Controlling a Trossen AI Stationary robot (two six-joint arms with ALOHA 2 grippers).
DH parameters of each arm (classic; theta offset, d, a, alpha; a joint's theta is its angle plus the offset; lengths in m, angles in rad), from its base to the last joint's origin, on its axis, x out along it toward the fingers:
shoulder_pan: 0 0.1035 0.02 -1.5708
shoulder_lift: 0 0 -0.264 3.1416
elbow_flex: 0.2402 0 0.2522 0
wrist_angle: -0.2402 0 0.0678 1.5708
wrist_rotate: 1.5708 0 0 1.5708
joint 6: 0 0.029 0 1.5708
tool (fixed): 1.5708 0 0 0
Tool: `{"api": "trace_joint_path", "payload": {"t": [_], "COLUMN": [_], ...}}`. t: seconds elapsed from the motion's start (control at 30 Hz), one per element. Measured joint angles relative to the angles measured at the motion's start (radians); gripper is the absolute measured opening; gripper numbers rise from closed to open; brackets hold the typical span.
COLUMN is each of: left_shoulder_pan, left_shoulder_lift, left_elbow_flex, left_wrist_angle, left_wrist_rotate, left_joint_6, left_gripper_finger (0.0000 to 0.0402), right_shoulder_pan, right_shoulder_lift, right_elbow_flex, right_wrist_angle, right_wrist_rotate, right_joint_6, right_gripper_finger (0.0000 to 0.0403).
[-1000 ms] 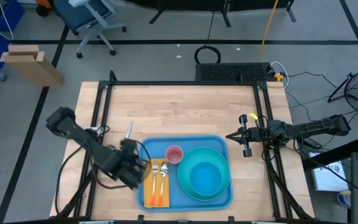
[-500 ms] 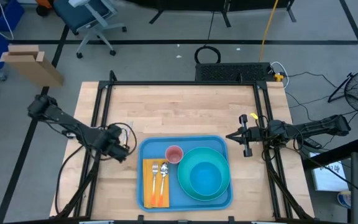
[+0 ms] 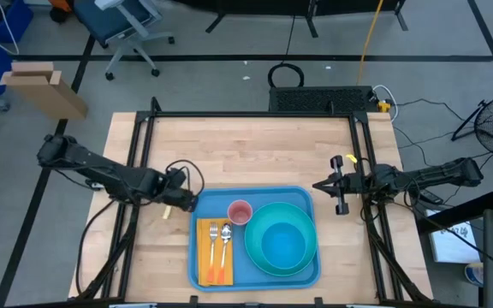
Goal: Set up tray
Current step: Put the yellow knife to the left of the orange fork on top of the yellow table napkin on the blue serving tray
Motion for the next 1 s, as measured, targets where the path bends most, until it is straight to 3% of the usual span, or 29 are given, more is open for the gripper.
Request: {"api": "trace_joint_path", "payload": {"t": [0.1,0.23,0.53,0.73,1.0], "left_shoulder_pan": [0.045,0.086,0.119,0.156,0.193], "left_shoulder_lift": [0.044,0.102,0.184,0.172,0.163], "left_elbow_flex": [0.000,-0.001,-0.008,-0.122,-0.204], "left_wrist_angle": [-0.043,-0.081,-0.078,0.025,0.145], "left_wrist_rotate": [-0.019,0.029,0.064,0.172,0.228], "left_joint_6": [0.009,0.021,0.068,0.130,0.166], "left_gripper_finger": [0.0305,0.0313,0.0277,0.0254,0.0243], "right_shoulder_pan": [0.000,0.000,0.000,0.000,0.000], "right_shoulder_lift": [0.000,0.000,0.000,0.000,0.000], "right_elbow_flex": [0.000,0.000,0.000,0.000,0.000], "right_wrist_angle": [-0.002,-0.005,-0.014,-0.021,-0.019], "right_wrist_rotate": [0.000,0.018,0.026,0.026,0.026], "right_joint_6": [-0.018,-0.030,-0.070,-0.070,-0.070], "right_gripper_finger": [0.0000,0.0000,0.0000,0.0000,0.0000]}}
